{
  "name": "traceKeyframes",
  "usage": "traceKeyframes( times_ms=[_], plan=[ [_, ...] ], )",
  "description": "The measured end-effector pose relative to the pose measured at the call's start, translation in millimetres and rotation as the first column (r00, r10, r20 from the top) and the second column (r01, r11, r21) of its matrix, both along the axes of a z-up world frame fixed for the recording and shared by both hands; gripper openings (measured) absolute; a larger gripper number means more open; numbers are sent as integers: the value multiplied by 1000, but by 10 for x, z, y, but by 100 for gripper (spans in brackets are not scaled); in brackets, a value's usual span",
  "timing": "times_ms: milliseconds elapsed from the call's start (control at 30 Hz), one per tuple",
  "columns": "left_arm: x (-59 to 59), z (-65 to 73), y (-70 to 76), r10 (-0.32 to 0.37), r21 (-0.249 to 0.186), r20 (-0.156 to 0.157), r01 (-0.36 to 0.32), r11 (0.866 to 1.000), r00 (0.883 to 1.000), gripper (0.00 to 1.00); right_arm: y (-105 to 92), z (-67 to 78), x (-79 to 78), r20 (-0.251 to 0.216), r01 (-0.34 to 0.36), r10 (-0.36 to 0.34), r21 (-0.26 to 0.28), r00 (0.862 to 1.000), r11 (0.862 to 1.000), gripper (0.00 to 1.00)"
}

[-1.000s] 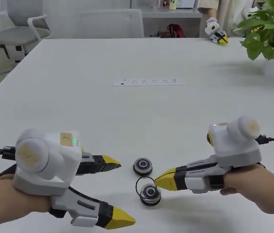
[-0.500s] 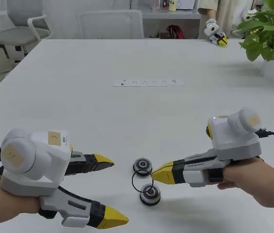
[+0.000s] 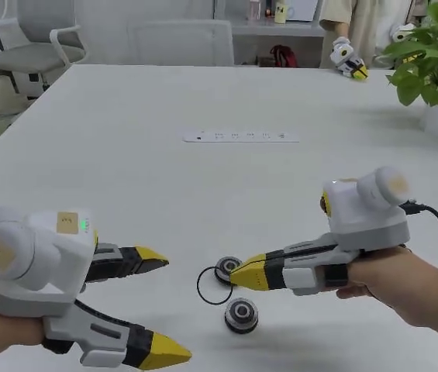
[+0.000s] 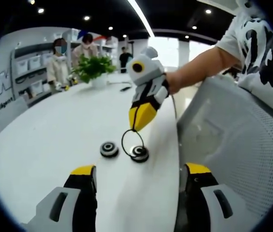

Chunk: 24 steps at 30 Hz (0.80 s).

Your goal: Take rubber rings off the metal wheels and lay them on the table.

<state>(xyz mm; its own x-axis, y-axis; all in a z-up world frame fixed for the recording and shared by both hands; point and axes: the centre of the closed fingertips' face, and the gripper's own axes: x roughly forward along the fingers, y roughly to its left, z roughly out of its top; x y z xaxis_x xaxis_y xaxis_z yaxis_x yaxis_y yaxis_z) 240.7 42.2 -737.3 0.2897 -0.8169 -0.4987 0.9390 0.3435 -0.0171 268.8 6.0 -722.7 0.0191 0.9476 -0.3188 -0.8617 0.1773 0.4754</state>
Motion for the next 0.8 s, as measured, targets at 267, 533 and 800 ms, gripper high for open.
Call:
traceKeyframes(
  times_ms=[267,533,800],
  plan=[
    [13,44,89,23,-10,5,-23,1000,1000,77,116,38,-43,-1,-29,29,2,1000,1000,0],
    [32,53,191,41,-12,7,-41,999,999,79,164,17,-20,-2,-47,47,-5,999,999,0],
    [27,51,243,51,-11,7,-51,999,999,82,211,-17,2,-2,-59,59,-13,998,998,0]
  ],
)
